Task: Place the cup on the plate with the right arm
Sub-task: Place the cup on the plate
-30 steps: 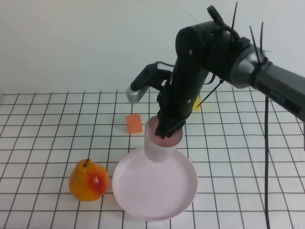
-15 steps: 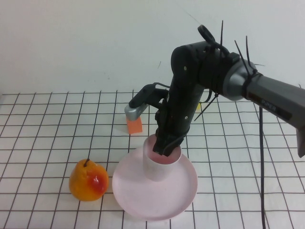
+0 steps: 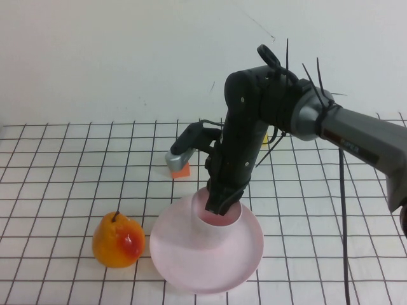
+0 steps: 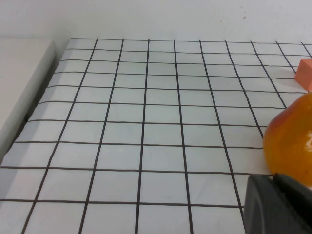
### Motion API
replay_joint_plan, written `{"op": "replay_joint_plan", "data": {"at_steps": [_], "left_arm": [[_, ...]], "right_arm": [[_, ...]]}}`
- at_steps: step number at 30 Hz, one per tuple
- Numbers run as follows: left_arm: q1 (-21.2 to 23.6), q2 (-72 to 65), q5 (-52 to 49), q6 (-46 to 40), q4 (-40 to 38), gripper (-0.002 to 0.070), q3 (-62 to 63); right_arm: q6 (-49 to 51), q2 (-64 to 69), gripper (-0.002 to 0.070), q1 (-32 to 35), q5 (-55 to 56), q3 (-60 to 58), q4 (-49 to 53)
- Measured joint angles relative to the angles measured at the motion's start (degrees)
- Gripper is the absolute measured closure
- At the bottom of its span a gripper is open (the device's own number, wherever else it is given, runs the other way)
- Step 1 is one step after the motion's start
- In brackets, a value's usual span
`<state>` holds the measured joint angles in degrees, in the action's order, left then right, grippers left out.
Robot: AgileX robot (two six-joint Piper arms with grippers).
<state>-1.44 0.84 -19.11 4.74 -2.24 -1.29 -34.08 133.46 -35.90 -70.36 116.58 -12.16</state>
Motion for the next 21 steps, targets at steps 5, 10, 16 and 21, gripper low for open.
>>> {"op": "replay_joint_plan", "data": {"at_steps": [5,10,16,21], "left_arm": [[0.00,0.00,0.00,0.00,0.00,0.0678,0.00],[0.00,0.00,0.00,0.00,0.00,0.0678,0.00],[0.00,0.00,0.00,0.00,0.00,0.0678,0.00],[0.00,0.00,0.00,0.00,0.00,0.0678,0.00]], "right_arm": [[-0.04,0.35,0.0628,0.00,0.00,0.00,-0.35],[-0.01,0.48,0.0499,0.00,0.08,0.00,-0.58],[2.50,-1.63,0.0454,-0.07,0.08,1.07,-0.67],[4.52,-9.98,0.0498,-0.07,0.08,3.48,-0.55]]}}
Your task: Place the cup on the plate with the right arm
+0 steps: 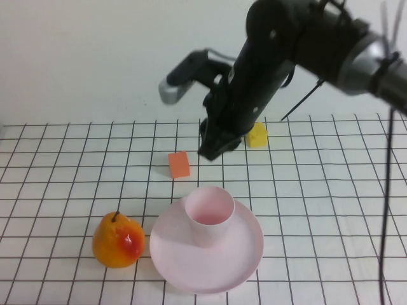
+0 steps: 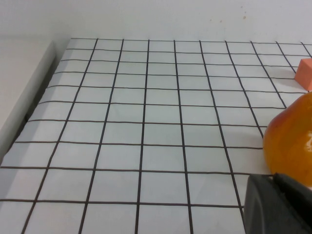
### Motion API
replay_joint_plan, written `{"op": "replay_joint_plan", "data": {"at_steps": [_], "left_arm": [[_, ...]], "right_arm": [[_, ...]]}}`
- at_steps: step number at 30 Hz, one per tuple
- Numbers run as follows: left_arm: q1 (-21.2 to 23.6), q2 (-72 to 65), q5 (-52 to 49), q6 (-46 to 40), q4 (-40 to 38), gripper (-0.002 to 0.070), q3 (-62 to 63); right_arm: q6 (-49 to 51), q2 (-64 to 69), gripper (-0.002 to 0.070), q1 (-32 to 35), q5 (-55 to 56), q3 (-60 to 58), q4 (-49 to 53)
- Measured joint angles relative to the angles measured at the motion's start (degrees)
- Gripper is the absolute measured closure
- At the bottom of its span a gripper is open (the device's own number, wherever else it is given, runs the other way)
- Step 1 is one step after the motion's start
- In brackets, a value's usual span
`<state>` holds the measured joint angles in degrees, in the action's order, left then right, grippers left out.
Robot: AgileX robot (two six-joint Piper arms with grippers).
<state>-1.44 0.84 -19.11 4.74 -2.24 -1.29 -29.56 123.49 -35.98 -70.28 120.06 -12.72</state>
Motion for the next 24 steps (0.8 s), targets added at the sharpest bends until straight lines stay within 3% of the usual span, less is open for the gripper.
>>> {"op": "replay_joint_plan", "data": {"at_steps": [3,6,17,24], "left_arm": [[0.00,0.00,0.00,0.00,0.00,0.0678,0.00],[0.00,0.00,0.00,0.00,0.00,0.0678,0.00],[0.00,0.00,0.00,0.00,0.00,0.0678,0.00],[0.00,0.00,0.00,0.00,0.00,0.0678,0.00]], "right_arm": [[0.11,-7.31,0.0603,0.00,-0.26,0.45,1.58],[0.39,-13.95,0.0655,-0.05,-0.82,0.48,5.49],[7.22,-29.79,0.0675,-0.05,-1.39,0.05,24.39],[13.25,-32.86,0.0675,-0.05,-0.62,-2.89,26.86]]}}
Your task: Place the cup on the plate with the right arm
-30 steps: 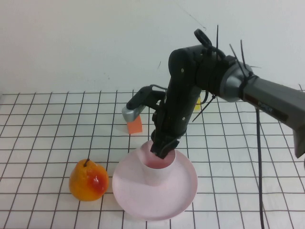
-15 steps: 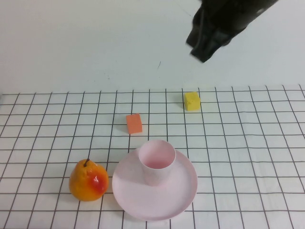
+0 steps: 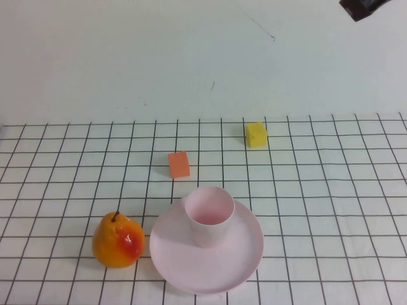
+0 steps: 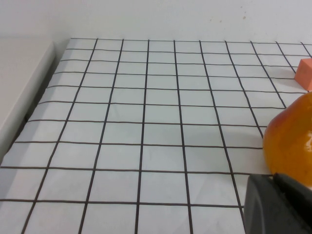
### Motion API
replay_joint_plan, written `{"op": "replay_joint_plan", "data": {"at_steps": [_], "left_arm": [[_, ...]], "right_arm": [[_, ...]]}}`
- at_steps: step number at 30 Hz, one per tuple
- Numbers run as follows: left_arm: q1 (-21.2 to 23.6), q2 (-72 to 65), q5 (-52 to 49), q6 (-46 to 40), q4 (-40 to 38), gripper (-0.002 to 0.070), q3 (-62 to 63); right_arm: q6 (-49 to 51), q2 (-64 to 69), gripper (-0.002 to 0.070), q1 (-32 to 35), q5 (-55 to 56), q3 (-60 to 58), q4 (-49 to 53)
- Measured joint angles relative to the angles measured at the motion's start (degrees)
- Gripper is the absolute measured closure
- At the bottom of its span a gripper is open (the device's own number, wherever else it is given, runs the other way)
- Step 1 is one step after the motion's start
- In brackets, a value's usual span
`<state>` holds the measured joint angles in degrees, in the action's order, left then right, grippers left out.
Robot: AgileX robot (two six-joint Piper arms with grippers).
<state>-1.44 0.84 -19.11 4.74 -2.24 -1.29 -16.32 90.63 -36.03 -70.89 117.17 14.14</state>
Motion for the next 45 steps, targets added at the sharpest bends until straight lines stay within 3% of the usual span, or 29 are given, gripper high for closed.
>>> {"op": "replay_joint_plan", "data": {"at_steps": [9,17,25,32,41,45], "left_arm": [[0.00,0.00,0.00,0.00,0.00,0.0678,0.00],[0.00,0.00,0.00,0.00,0.00,0.0678,0.00],[0.00,0.00,0.00,0.00,0.00,0.0678,0.00],[0.00,0.00,0.00,0.00,0.00,0.0678,0.00],[0.00,0.00,0.00,0.00,0.00,0.0678,0.00],[0.00,0.00,0.00,0.00,0.00,0.0678,0.00]], "right_arm": [[1.86,0.63,0.0675,0.00,-0.77,-0.88,1.20],[3.21,1.00,0.0675,0.00,0.53,-4.99,11.85],[7.42,-3.20,0.0675,1.15,32.58,-20.88,23.80],[9.74,-14.93,0.0675,2.38,45.66,-36.78,25.35],[34.98,-33.36,0.0675,16.93,54.36,-56.15,25.47],[39.75,-40.92,0.0675,22.96,56.80,-65.30,25.47]]}}
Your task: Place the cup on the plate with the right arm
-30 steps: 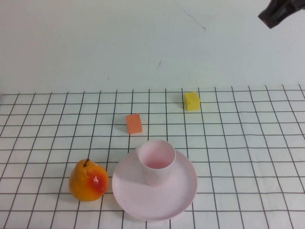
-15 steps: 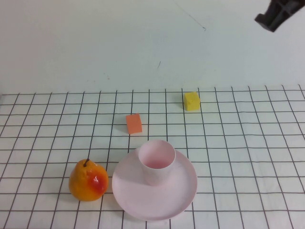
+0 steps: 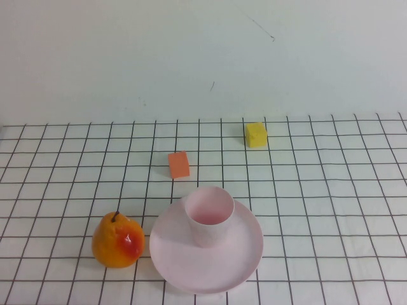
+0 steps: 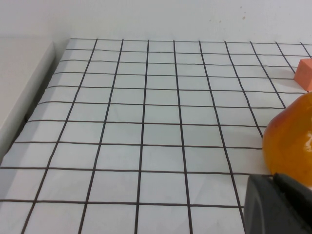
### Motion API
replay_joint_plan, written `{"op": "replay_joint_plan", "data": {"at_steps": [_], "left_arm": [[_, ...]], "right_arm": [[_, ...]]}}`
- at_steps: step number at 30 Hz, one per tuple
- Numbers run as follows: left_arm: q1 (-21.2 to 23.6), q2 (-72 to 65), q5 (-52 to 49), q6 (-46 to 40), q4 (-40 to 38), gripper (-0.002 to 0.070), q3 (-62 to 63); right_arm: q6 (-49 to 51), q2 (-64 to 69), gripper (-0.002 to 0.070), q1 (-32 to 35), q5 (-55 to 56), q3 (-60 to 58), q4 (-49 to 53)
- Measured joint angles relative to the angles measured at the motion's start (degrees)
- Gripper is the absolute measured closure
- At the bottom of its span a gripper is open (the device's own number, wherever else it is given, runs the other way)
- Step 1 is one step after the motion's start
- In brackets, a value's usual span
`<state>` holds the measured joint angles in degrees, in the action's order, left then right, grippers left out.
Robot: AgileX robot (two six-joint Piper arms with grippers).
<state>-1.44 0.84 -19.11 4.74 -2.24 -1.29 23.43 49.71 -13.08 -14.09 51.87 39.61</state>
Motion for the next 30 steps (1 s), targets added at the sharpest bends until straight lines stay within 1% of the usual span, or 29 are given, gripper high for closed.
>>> {"op": "replay_joint_plan", "data": {"at_steps": [9,14,19,23,30], "left_arm": [[0.00,0.00,0.00,0.00,0.00,0.0678,0.00],[0.00,0.00,0.00,0.00,0.00,0.0678,0.00],[0.00,0.00,-0.09,0.00,0.00,0.0678,0.00],[0.00,0.00,-0.09,0.00,0.00,0.0678,0.00],[0.00,0.00,-0.09,0.00,0.00,0.0678,0.00]], "right_arm": [[3.93,-19.54,0.0675,8.81,13.29,-24.96,0.33],[7.68,-29.22,0.0675,11.93,15.41,-35.98,0.59],[11.70,-38.30,0.0676,12.50,15.55,-44.44,0.59],[13.57,-42.02,0.0676,12.50,15.55,-46.69,0.59],[14.09,-42.56,0.0676,12.50,17.50,-47.24,0.70]]}}
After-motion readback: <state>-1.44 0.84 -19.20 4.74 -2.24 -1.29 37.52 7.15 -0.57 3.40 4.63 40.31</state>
